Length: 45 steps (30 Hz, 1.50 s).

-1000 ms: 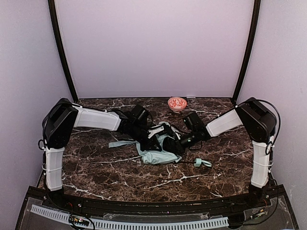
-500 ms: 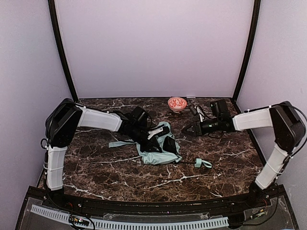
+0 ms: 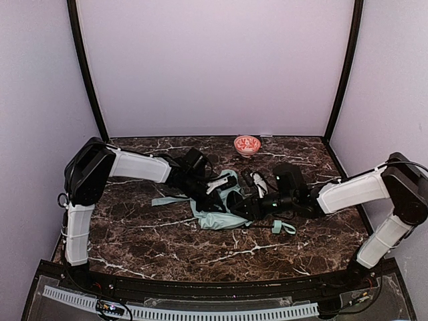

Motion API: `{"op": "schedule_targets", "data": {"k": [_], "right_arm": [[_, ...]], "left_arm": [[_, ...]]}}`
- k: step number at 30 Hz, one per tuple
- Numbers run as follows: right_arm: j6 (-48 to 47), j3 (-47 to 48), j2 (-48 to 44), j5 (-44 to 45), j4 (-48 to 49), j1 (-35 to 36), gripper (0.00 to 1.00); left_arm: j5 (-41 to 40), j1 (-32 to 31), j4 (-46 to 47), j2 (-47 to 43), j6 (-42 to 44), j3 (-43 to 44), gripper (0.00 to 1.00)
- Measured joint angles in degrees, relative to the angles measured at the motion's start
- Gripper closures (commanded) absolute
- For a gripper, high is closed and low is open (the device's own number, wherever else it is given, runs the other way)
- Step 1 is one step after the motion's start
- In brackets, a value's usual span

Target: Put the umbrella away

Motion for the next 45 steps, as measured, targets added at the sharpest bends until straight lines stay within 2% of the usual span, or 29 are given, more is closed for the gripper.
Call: {"op": "schedule_targets", "data": {"k": [6, 11, 12, 15, 17, 21, 25, 26, 27, 29, 30, 32, 35, 38, 41, 45], "right_arm": [[1.84, 1.03, 3.10, 6.05, 3.85, 1.70, 0.50], [1.46, 3.10, 7.34, 7.56, 2.80, 2.45, 0.52], [1.25, 3.63, 7.80, 7.80, 2.25, 2.73, 0.57], [0.46, 5.57, 8.83, 9.38, 0.28, 3.78, 0.91], [0.57, 6.27, 9.03, 11.15, -0.72, 4.02, 1.00], [2.69, 4.04, 8.04, 10.84, 1.33, 2.36, 1.00], [7.37, 0.33, 8.28, 2.60, 6.01, -3.50, 1.00], [8.20, 0.59, 9.33, 0.28, 6.67, -4.57, 1.00], [9.05, 1.38, 10.91, -1.92, 6.97, -5.29, 1.00], [10.75, 3.74, 15.02, -5.73, 7.39, -6.36, 1.00], [11.52, 4.70, 16.55, -7.26, 7.41, -6.84, 1.00], [12.48, 6.05, 17.94, -9.31, 6.82, -7.50, 1.00], [13.27, 8.31, 19.19, -11.06, 3.67, -8.13, 1.00], [13.94, 9.49, 20.20, -12.22, 1.88, -8.52, 1.00], [14.62, 9.97, 20.52, -12.57, 0.98, -8.68, 1.00], [15.08, 10.84, 20.52, -12.55, -0.90, -8.68, 1.00]], "left_arm": [[0.24, 0.13, 0.00, 0.00, -0.24, 0.00, 1.00], [0.20, 0.35, -0.07, 0.00, -0.31, 0.09, 1.00], [0.20, 0.39, -0.13, 0.00, -0.31, 0.11, 1.00], [0.22, 0.55, -0.22, 0.00, -0.37, 0.13, 1.00], [0.35, 0.63, -0.31, 0.00, -0.72, 0.15, 1.00], [0.79, 0.63, -0.22, 0.00, -0.68, 0.15, 1.00], [1.31, -0.22, 2.08, 0.00, -0.59, 0.20, 1.00], [0.92, -0.35, 2.34, 0.00, -0.52, 0.20, 0.94], [0.57, -0.31, 2.73, 0.00, -0.48, 0.20, 0.84], [-0.15, 0.11, 2.84, -0.07, -0.20, -0.42, 0.56], [-0.50, 0.39, 3.15, -0.20, -0.22, -0.81, 0.47], [-1.66, 0.98, 4.83, -0.96, -0.90, -1.95, 0.36], [-5.53, 1.60, 7.39, -4.07, -2.47, -4.98, 0.27], [-9.35, 1.68, 10.64, -9.68, -3.08, -9.77, 0.26], [-10.10, 1.49, 13.22, -16.83, -2.75, -13.62, 0.27], [-9.53, -0.63, 14.80, -23.98, 1.57, -14.93, 0.17]]}}
